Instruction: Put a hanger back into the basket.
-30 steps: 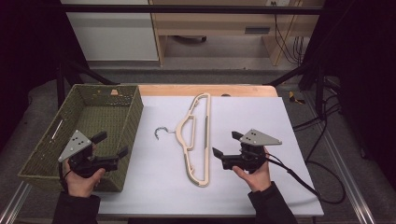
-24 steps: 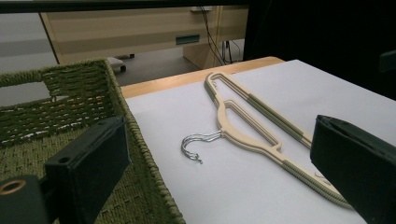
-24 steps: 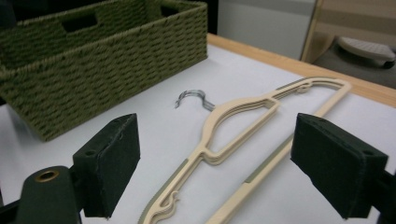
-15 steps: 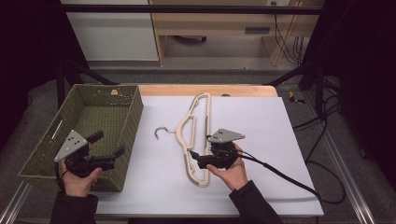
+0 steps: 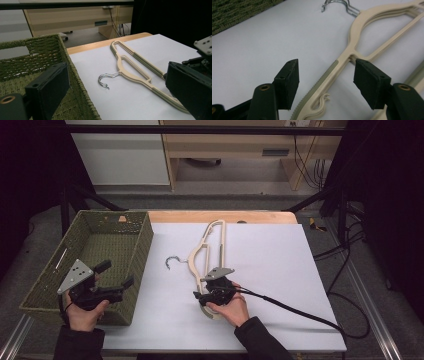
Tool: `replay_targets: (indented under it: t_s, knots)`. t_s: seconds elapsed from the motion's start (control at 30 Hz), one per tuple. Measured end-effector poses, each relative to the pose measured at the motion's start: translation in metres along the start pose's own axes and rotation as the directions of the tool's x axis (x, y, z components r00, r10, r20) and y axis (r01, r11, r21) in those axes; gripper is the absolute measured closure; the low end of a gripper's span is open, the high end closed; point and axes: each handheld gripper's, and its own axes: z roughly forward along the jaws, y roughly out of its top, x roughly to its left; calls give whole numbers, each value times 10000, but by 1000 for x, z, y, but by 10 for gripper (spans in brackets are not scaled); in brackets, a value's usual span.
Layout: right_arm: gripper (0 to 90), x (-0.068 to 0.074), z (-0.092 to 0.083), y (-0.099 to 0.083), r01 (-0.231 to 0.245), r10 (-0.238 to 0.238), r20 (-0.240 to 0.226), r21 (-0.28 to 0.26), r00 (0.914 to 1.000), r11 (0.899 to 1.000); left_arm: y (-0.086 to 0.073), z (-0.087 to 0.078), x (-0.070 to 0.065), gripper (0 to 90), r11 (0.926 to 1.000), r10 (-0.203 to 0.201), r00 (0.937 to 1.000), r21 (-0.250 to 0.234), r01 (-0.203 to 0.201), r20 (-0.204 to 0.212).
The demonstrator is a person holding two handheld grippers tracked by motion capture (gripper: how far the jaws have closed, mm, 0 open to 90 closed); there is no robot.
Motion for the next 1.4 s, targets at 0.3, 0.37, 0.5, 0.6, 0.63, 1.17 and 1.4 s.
replay_targets:
  t_s: [0.3, 0.37, 0.5, 0.6, 0.63, 1.17, 1.4]
  knots:
    - [530, 1, 19, -10, -437, 444, -56, 918, 9990, 9948, -1, 3, -3, 53, 9999, 60, 9999, 95, -61, 94]
    - [560, 1, 22, -12, -516, 534, -156, 979, 9985, 9939, -1, 4, -3, 53, 9999, 66, 9999, 105, -67, 100]
    - [593, 1, 21, -11, -852, 879, -204, 1085, 9959, 9904, -1, 4, -3, 55, 9999, 39, 9999, 109, -40, 100]
    - [610, 0, 20, -10, -1016, 1048, -221, 1148, 9943, 9882, -1, 4, -3, 54, 9999, 59, 9999, 136, -60, 97]
    - [622, 0, 19, -9, -1264, 1300, -212, 1250, 9913, 9841, -1, 5, -3, 54, 9999, 61, 9999, 158, -62, 92]
    - [703, -3, 14, -6, -1691, 1729, -144, 1431, 9848, 9752, -2, 8, -5, 55, 9995, 149, 9998, 279, -152, 128]
    - [705, -2, 12, -4, -1852, 1863, 82, 1574, 9825, 9700, -3, 8, -6, 55, 9992, 203, 9997, 340, -207, 147]
